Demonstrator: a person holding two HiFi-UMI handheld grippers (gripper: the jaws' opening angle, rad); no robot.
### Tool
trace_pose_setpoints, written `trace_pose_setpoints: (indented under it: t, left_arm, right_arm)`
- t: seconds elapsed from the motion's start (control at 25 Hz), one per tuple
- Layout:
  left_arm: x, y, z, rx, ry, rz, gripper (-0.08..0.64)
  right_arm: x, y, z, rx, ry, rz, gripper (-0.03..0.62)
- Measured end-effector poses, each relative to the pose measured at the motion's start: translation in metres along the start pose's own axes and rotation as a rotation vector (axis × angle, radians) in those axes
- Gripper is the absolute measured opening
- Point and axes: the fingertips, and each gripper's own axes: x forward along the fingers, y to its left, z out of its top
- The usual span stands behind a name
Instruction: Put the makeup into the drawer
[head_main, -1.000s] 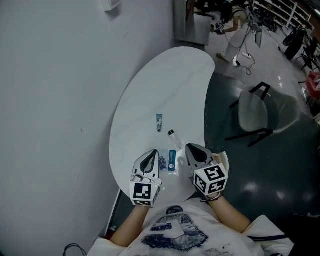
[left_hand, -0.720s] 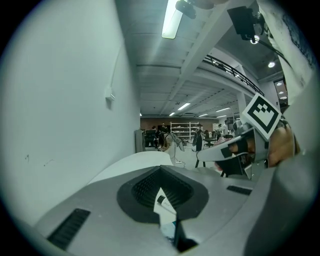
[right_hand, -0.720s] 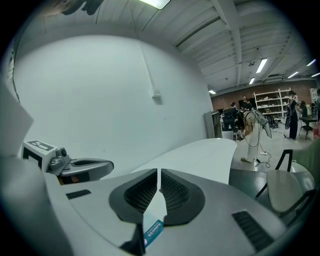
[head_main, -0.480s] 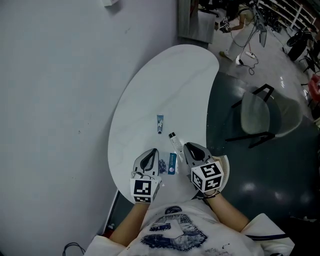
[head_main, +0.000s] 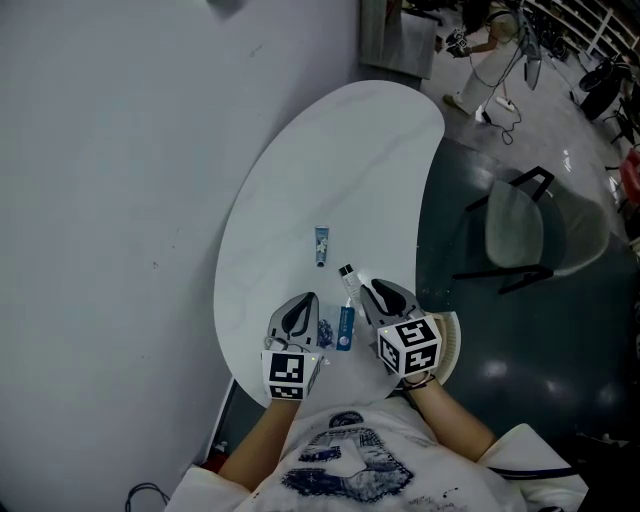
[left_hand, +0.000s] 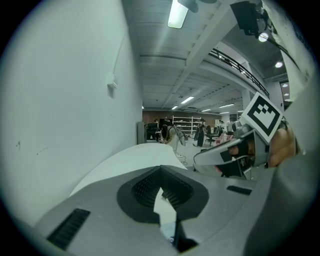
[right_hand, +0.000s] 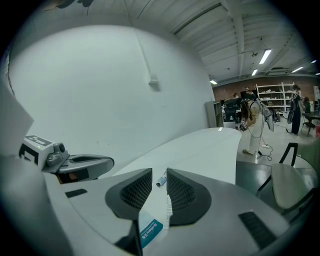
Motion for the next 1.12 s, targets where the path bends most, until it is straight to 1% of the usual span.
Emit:
trace_pose_setpoints:
  t: [0.16, 0.44, 0.56, 0.84, 1.12]
  left_arm:
    - [0.008, 0.005, -0.003, -0.01, 0.011, 0.001, 0.034]
    - [0.019, 0.011, -0.011, -0.029, 0.032, 0.004, 0.034]
    - [0.023, 0.012, -0.013, -0.037, 0.04, 0.004, 0.034]
    - [0.031, 0.014, -0.018, -0.037, 0.057, 0.006, 0.034]
    - [0.037, 0.014, -0.027, -0.043, 0.084, 0.002, 0.034]
  right_arm:
    - [0.011, -0.003, -0.005, 0.004, 0.025, 0.002, 0.117]
    - [0.032, -0.004, -0.022, 0.02, 0.077, 0.021, 0.232]
    - [0.042, -0.005, -0.031, 0.019, 0.102, 0.026, 0.258]
    - [0.062, -0.011, -0.06, -0.026, 0.184, 0.018, 0.264]
    - [0.079, -0.019, -0.073, -0.052, 0.212, -0.002, 0.264]
